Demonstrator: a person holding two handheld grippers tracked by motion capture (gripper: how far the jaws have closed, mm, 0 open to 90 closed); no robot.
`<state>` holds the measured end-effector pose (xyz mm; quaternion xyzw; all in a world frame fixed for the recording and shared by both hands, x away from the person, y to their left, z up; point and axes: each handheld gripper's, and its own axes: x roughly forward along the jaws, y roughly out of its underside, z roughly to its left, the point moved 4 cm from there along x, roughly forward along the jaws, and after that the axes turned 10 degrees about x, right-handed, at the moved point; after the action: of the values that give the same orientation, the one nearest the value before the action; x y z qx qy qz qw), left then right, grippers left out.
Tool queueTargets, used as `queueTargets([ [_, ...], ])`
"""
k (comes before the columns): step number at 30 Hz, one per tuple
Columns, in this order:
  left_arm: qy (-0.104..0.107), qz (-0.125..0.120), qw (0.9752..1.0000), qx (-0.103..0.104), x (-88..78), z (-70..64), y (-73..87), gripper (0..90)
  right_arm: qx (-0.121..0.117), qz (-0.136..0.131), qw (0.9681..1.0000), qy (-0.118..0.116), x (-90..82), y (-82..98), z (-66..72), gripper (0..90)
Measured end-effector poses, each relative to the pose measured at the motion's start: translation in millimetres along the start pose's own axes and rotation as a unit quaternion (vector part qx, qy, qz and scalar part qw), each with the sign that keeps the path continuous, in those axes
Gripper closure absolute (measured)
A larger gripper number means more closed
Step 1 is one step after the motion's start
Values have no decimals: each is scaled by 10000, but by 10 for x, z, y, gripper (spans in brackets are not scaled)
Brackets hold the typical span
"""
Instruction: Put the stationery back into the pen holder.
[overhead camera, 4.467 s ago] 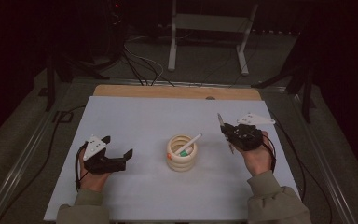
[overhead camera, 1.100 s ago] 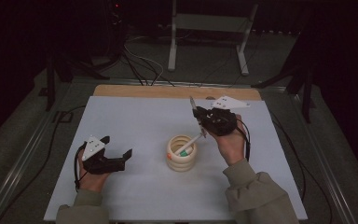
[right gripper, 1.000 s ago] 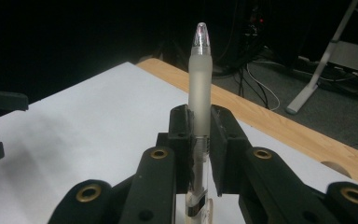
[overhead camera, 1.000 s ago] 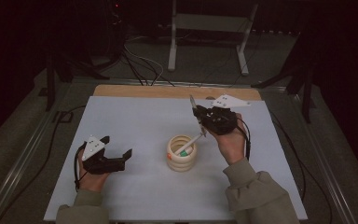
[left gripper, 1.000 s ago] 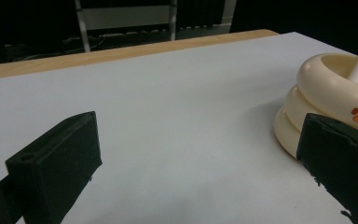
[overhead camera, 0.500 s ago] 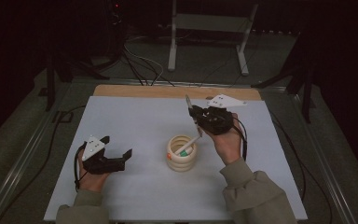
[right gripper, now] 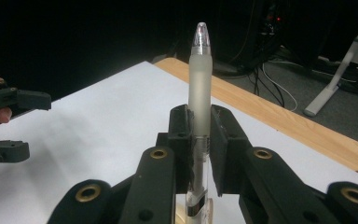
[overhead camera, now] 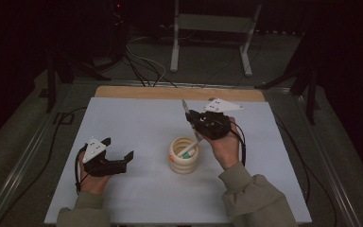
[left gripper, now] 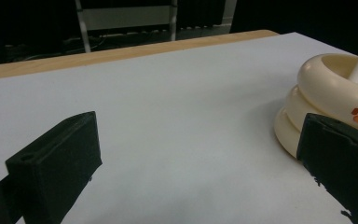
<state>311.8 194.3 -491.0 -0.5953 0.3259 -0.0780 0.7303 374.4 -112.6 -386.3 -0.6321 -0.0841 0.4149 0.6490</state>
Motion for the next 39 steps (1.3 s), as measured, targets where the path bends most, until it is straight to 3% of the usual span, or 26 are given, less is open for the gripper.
queueTargets([
  [39,2,-27,10000,16,-3,-6,-7,3,83,45,9998,-165,90,197,132,800],
])
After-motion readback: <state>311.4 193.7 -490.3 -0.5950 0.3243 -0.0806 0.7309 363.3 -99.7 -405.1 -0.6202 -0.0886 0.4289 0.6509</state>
